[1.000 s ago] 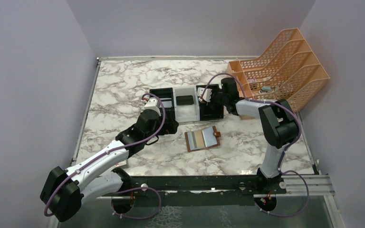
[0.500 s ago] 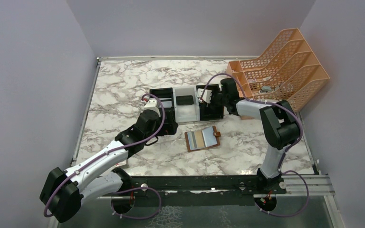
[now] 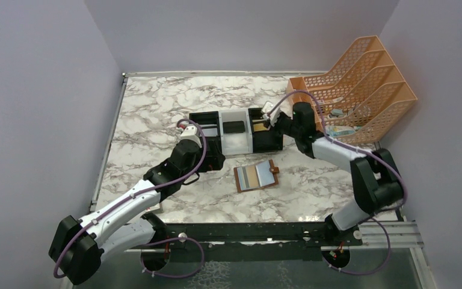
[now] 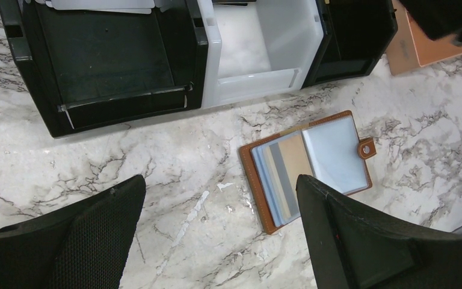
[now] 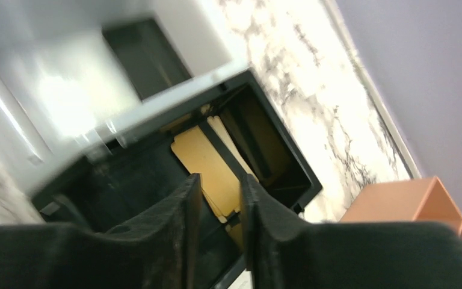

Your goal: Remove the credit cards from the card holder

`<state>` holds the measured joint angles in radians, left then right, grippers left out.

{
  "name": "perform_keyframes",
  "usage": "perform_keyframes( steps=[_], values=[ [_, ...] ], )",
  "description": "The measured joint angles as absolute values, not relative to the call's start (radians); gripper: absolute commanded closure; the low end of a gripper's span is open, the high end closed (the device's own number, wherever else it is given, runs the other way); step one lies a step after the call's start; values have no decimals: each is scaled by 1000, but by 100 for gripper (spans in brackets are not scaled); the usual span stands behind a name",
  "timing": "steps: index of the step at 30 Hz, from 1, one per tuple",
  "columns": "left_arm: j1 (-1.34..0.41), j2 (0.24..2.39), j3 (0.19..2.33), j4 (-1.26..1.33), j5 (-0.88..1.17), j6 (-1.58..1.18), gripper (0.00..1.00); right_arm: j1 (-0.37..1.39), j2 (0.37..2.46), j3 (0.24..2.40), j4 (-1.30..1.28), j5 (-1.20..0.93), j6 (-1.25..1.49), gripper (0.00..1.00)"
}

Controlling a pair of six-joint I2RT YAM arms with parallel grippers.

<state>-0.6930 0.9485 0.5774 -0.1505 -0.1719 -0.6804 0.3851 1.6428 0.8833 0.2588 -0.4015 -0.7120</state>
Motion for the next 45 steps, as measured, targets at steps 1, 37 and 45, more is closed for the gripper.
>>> perform_keyframes(
  steps=[1, 37, 45],
  values=[
    [-693, 949, 577, -150, -171, -682, 1, 385, 1596, 853, 282, -402, -649, 61],
    [-693, 1051, 533, -64, -68, -751, 1, 627, 1408, 641, -63, -319, 376, 58],
    [-693, 956, 533, -84, -85, -754, 1, 685, 1530, 725, -121, -186, 362, 63]
  ],
)
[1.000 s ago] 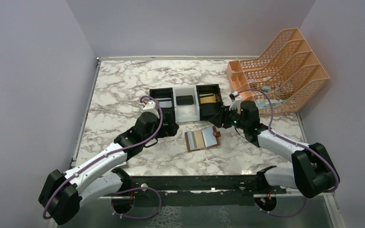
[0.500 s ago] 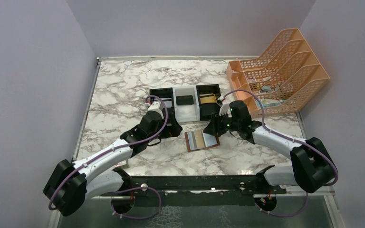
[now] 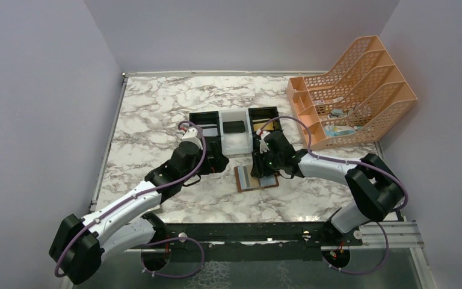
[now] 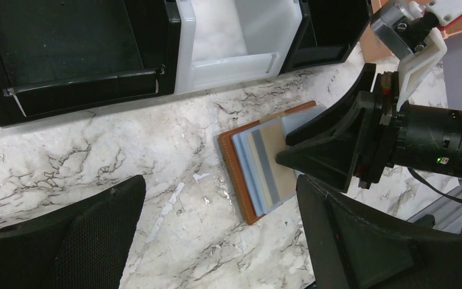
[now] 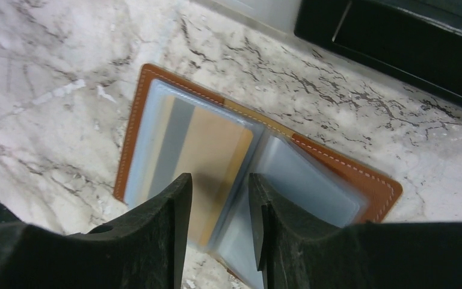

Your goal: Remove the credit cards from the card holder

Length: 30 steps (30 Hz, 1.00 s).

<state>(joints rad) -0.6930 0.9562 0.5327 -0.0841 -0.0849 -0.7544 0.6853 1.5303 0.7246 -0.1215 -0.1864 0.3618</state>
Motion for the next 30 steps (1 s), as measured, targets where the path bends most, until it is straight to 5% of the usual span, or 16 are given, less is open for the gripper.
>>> perform_keyframes(
  steps=[10, 16, 20, 30],
  values=[
    [-693, 1021, 533, -80, -75, -749, 2, 685, 1578, 747, -109, -168, 360, 83],
    [-693, 1115, 533, -57, -24, -741, 9, 685, 1595, 747, -71, -173, 360, 87],
    [-693, 1172, 533, -22, 28, -727, 15, 663, 1599, 731, -30, -208, 360, 98],
    [-738, 1300, 550, 84, 89, -726, 26, 534, 1617, 643, 129, -423, 393, 99]
  ],
)
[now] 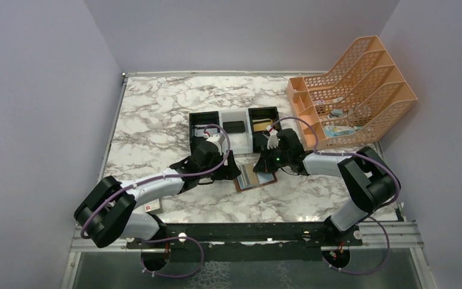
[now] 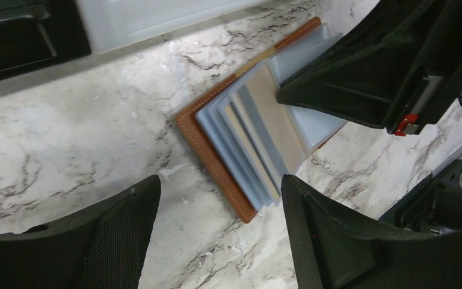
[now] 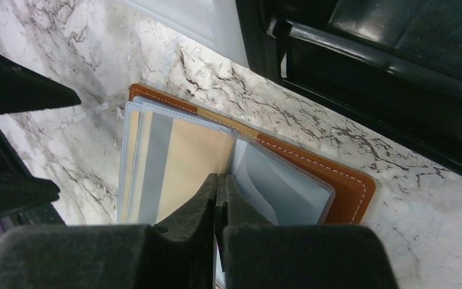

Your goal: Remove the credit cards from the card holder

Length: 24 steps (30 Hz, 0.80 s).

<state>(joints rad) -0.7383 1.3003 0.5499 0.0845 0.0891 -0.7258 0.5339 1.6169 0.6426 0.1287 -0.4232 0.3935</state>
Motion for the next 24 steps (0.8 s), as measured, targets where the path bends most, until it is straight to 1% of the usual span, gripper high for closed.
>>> perform_keyframes(
  steps=[5, 12, 16, 24],
  values=[
    [-782, 1319, 563, 134, 88, -736, 31, 505, 1623, 625, 160, -466, 410, 99],
    [-806, 1319, 562, 210, 78, -777, 35, 493, 1623, 617, 173, -484, 414, 99],
    [-807, 1319, 562, 234, 78, -792, 39, 492, 1623, 616, 176, -485, 415, 99],
    [-834, 1373, 561, 313, 74, -830, 43, 492, 1623, 614, 181, -487, 416, 99]
  ],
)
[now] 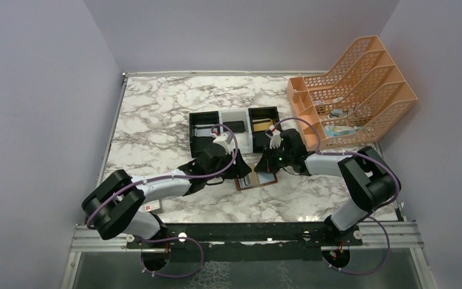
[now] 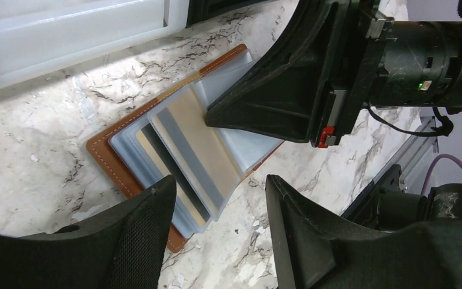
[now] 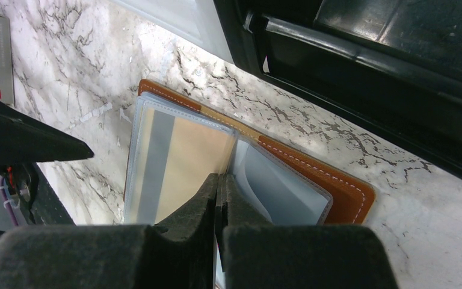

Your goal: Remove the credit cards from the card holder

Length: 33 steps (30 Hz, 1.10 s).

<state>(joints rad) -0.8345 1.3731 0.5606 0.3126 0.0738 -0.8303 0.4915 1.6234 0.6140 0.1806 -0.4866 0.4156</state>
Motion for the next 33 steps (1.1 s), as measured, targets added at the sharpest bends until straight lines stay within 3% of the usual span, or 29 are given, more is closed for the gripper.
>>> perform_keyframes(
  steps=[13, 28, 33],
  values=[
    [-847, 1454, 561, 340, 58, -859, 49, 491, 1625, 614, 181, -488, 416, 99],
    [-861, 1512, 567, 367, 59, -861, 64, 490, 1625, 614, 182, -492, 415, 99],
    [-868, 1527, 582, 382, 61, -861, 65, 490, 1625, 614, 182, -495, 414, 94]
  ],
)
